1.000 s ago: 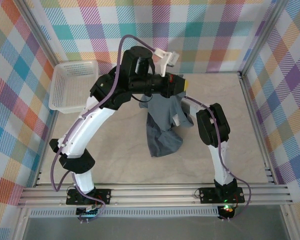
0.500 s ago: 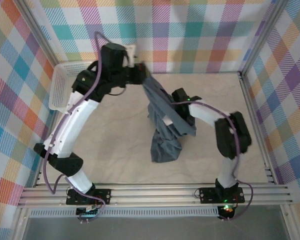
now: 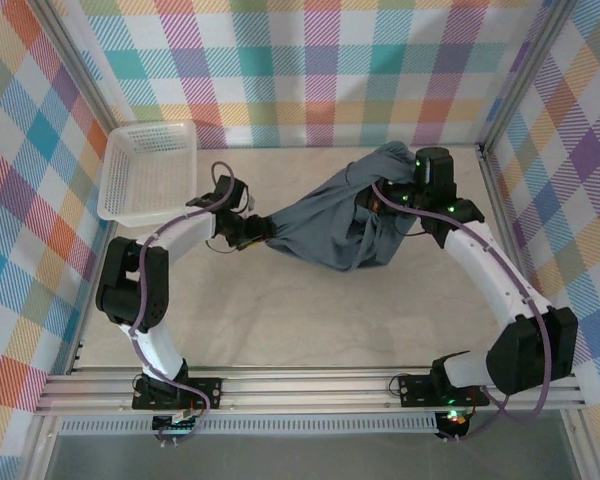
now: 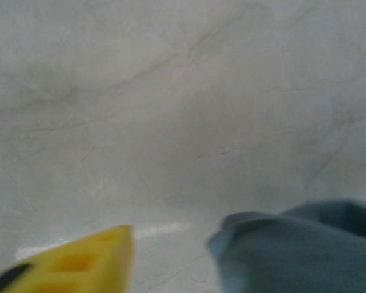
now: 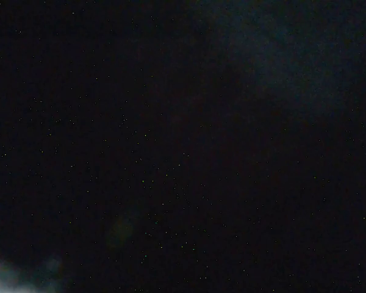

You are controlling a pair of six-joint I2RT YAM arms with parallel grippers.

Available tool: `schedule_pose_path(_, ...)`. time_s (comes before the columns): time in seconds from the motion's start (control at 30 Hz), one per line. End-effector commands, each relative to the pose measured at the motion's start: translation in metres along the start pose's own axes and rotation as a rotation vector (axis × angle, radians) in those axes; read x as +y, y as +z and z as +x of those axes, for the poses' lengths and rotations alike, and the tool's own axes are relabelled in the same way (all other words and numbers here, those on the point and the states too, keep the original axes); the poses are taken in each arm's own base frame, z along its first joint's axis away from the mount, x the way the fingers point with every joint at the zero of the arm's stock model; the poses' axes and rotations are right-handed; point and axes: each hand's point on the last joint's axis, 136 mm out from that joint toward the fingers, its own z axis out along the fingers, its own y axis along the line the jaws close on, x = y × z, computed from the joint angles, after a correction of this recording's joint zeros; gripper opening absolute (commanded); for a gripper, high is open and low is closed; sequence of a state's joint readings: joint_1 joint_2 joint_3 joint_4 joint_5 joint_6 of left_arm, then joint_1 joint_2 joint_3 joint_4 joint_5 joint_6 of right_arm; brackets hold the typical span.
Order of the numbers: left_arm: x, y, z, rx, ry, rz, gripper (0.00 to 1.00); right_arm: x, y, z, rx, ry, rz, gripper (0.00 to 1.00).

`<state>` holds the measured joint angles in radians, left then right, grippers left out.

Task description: Fold the inside-out t-shirt

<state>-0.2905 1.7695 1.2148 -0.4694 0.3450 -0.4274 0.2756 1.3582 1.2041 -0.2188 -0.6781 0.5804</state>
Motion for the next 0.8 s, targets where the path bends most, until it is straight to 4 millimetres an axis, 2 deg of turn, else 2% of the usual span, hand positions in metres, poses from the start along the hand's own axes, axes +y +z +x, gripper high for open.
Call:
schedule_pose_path(0.0,-0.015,-0.046,-0.018,-0.121,0.012,0.081,0.68,0.062,-0.019,-0.039,-0.082,-0.099,-0.205,0.00)
schedule_pose_path(0.1,-0.092,-0.114,-0.018,-0.237,0.219,0.296,0.81,0.037,-0.008,-0.027,-0.032,-0.060,-0.138,0.00)
schedule_pose_path(0.17,-0.157,-0.155,0.004,-0.271,0.455,0.450,0.88,0.022,-0.003,-0.019,-0.014,-0.044,-0.095,0.00)
schedule_pose_path(0.23,-0.203,-0.180,0.032,-0.264,0.648,0.535,0.90,0.012,0.000,-0.012,0.009,-0.029,-0.073,0.00)
schedule_pose_path(0.3,-0.236,-0.191,0.054,-0.237,0.775,0.584,0.91,0.006,0.004,-0.007,0.035,-0.012,-0.064,0.00)
schedule_pose_path(0.37,-0.264,-0.193,0.066,-0.208,0.842,0.626,0.93,0.002,0.007,-0.003,0.053,0.002,-0.059,0.00)
schedule_pose_path(0.47,-0.294,-0.189,0.069,-0.206,0.892,0.649,0.94,0.001,0.010,0.002,0.073,0.001,-0.055,0.00)
schedule_pose_path(0.53,-0.306,-0.181,0.067,-0.217,0.913,0.636,0.93,0.000,0.011,0.005,0.084,-0.001,-0.050,0.00)
schedule_pose_path(0.6,-0.311,-0.171,0.064,-0.219,0.928,0.608,0.76,-0.001,0.011,0.006,0.086,-0.003,-0.040,0.00)
schedule_pose_path(0.7,-0.303,-0.158,0.046,-0.260,0.900,0.492,0.46,-0.003,0.009,0.010,0.094,-0.009,-0.024,0.00)
schedule_pose_path(0.77,-0.295,-0.159,0.033,-0.312,0.880,0.413,0.05,-0.003,0.007,0.011,0.093,-0.015,-0.018,0.00)
